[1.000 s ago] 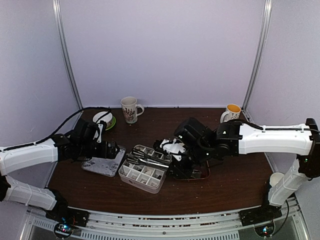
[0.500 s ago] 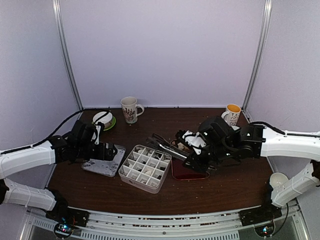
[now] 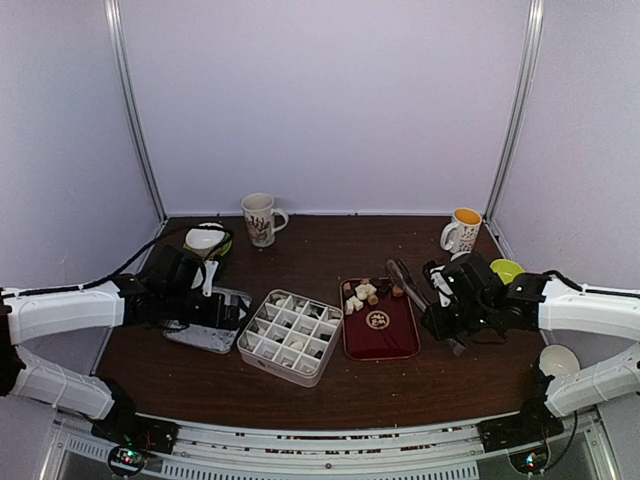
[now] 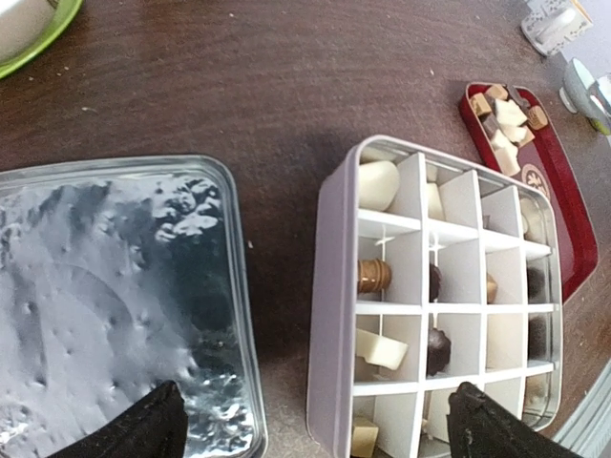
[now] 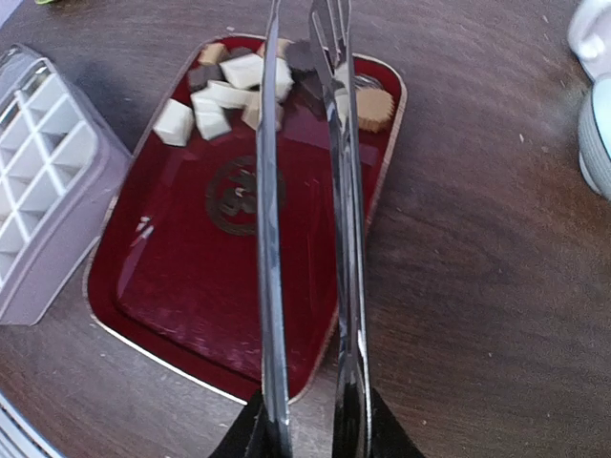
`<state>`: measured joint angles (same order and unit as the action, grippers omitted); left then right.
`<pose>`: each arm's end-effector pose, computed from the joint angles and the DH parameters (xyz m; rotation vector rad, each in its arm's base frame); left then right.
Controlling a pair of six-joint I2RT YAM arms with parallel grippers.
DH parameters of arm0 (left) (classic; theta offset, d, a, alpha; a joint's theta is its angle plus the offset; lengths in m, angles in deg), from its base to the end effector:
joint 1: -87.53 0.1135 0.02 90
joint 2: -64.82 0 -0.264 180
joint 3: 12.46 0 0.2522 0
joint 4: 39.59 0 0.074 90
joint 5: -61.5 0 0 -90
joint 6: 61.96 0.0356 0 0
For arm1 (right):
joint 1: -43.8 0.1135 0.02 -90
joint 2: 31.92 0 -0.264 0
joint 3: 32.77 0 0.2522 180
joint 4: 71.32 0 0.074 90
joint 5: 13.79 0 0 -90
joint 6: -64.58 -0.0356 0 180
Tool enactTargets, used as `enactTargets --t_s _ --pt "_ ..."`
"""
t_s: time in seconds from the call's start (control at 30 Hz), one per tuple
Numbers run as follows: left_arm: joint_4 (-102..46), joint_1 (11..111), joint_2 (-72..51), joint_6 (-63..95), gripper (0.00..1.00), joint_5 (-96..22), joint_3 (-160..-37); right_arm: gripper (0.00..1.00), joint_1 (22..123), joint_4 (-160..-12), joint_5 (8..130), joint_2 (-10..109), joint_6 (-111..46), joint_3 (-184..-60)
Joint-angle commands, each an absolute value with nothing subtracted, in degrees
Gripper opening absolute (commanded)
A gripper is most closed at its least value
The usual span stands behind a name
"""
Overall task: Pack the chocolate
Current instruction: Place the clamp at the center of the board.
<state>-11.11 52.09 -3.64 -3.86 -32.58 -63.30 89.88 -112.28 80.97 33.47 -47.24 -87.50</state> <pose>0.1936 -0.1409 0.2038 0.1117 2.4673 -0.6250 0.1588 0.1607 0.2210 -0.4923 2.4635 0.4016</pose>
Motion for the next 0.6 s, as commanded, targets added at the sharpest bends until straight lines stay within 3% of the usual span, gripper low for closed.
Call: enactTargets --t_s 0.0,0.27,0.43,0.57 --pt "-16.12 51.76 -6.52 -1.30 0.98 -40.68 -64.69 0.28 86.56 -109.86 82.85 30.62 -52.18 -82.67" --pt "-14.92 49.31 -11.64 -0.68 0.95 -41.98 -67.26 0.31 81.96 -108.94 81.66 29.69 -56.58 -77.81" --pt "-15.27 48.69 -12.53 -1.39 0.95 -41.62 -66.86 0.41 80.45 -108.04 79.84 33.61 -57.98 -76.86" --pt "-13.26 48.67 -14.28 -2.49 0.94 -39.22 -67.44 0.42 79.89 -107.33 77.91 37.74 -57.83 -77.74"
